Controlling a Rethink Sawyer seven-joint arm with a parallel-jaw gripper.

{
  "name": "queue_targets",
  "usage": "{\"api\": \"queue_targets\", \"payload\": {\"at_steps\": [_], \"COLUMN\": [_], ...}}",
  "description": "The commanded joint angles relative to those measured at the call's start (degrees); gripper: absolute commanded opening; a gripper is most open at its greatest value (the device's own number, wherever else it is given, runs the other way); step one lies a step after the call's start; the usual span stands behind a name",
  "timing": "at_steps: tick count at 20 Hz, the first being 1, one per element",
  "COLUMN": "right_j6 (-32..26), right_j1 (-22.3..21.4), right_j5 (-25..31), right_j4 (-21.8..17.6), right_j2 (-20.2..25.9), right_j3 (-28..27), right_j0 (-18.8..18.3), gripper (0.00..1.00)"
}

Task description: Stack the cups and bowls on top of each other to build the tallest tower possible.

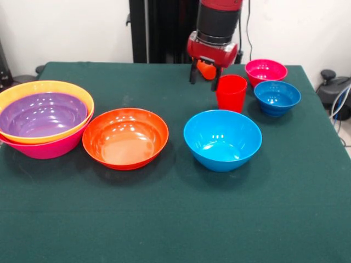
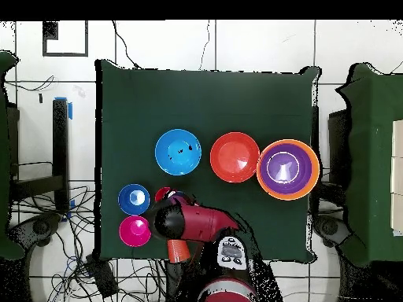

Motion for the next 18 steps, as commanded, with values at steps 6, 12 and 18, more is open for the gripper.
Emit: {"api": "queue_targets", "payload": {"at_steps": [6, 12, 18], "right_j6": [8.22, 8.64, 9.2], "right_j1": [7.1, 8.48, 8.87], "right_j5": [-5.62, -7.31, -9.55], "right_j4": [1.18, 1.76, 1.6], "right_j2": [-1.26, -1.05, -0.14], "right_j3": [-5.38, -5.93, -4.99], "right_j0": [3.43, 3.57, 3.33], "gripper": [1.0, 1.0, 1.0]}}
